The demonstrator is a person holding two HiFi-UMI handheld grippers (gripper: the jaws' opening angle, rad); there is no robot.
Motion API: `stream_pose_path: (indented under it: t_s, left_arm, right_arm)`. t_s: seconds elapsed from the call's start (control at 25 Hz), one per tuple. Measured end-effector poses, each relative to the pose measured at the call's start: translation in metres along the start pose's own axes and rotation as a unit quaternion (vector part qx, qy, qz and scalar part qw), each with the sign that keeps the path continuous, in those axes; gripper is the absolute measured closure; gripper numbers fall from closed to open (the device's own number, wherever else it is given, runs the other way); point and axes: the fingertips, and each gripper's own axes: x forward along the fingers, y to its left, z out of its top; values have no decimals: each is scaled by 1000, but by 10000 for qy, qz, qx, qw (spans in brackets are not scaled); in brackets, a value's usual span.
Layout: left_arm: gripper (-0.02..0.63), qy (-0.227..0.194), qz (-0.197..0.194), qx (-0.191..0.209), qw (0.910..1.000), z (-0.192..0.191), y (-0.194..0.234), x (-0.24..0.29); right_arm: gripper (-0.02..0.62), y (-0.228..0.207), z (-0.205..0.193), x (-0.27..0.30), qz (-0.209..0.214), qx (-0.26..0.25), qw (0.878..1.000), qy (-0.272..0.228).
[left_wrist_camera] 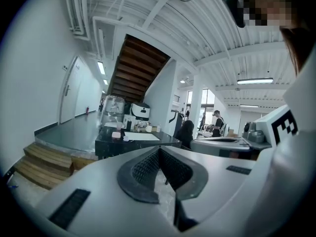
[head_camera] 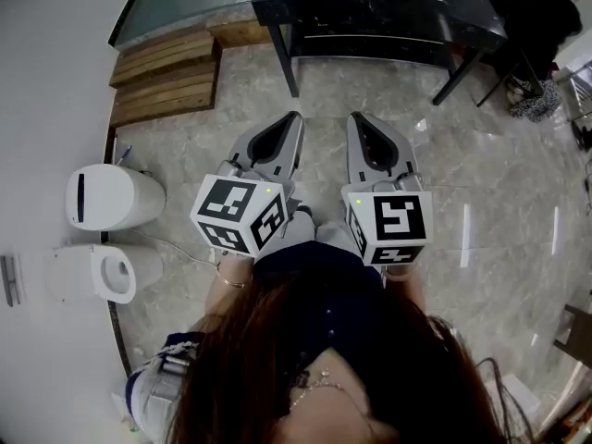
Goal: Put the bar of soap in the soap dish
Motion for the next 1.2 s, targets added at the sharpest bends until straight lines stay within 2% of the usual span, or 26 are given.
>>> stream_pose_path:
  t_s: [0.28, 0.52, 0.76, 1.2]
  left_arm:
    - [611, 49, 73, -64, 9999, 0, 18, 17]
    - [611, 64, -113, -84, 9999, 6, 49, 51]
    - [611, 45, -255, -87, 9996, 25, 103, 87]
    - [611, -48, -491, -125, 9987, 63, 200, 126]
  right_arm:
    - [597, -11, -6, 26, 54, 130, 9998, 114]
    - [597, -16, -1, 67, 158, 391, 9991, -23]
    - [597, -13, 13, 123, 201, 528, 9982, -189]
    - [597, -4, 45, 222, -233, 390, 9988, -197]
